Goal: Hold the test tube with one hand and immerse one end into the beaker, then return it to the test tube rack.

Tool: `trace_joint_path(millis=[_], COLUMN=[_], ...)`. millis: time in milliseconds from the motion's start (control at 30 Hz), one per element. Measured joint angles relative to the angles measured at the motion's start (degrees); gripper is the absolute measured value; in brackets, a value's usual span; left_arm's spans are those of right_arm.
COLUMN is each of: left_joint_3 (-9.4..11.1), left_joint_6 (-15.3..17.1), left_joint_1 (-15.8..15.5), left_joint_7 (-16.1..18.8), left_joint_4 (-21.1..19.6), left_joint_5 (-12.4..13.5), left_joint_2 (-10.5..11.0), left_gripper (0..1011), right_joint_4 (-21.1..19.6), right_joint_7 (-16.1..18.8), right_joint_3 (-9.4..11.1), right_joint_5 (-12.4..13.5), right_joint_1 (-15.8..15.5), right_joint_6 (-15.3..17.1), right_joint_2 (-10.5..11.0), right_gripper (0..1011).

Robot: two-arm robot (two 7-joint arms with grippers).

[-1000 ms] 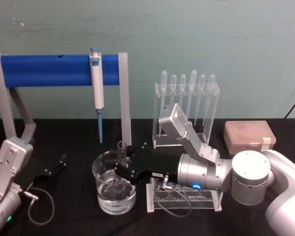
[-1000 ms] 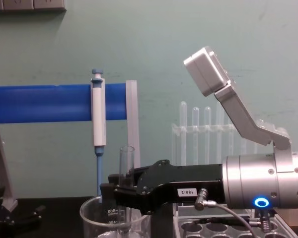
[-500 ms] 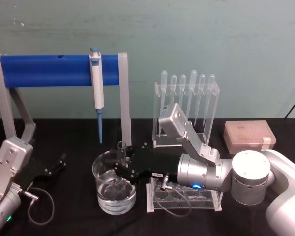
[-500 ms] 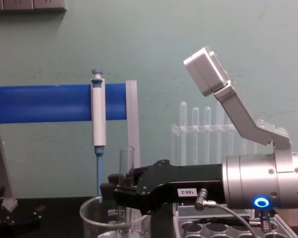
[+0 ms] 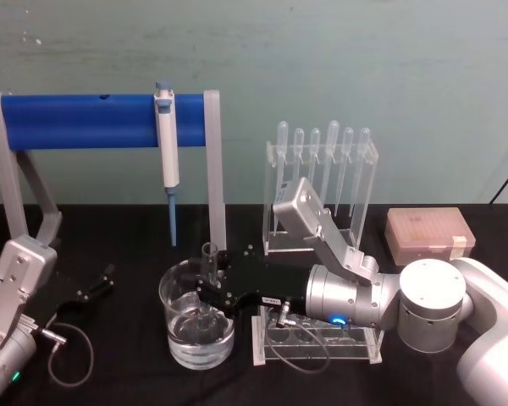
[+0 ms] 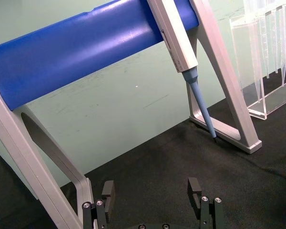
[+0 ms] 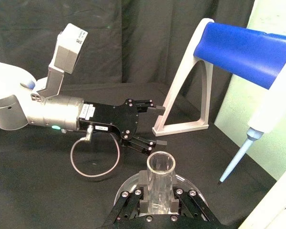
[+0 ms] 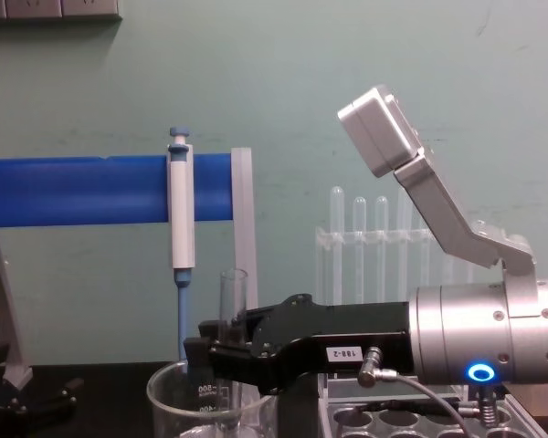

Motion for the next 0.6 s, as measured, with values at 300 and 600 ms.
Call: trace_joint_path(millis=[300, 600], left_joint_3=[0.00, 0.00], left_joint_6=[0.00, 0.00], left_joint_1=[0.00, 0.00], left_joint_7=[0.00, 0.00], left_joint_4=[0.00, 0.00], left_joint_5=[0.00, 0.00], left_joint_2=[0.00, 0.00], left_gripper=[1000, 1000], right_joint_4=[0.00, 0.00], right_joint_7=[0.00, 0.00], right_joint_3=[0.00, 0.00], right_joint_5=[0.00, 0.00], right_joint_1=[0.00, 0.00], right_joint_6=[0.00, 0.00], right_joint_2=[0.00, 0.00], right_gripper=[226, 226])
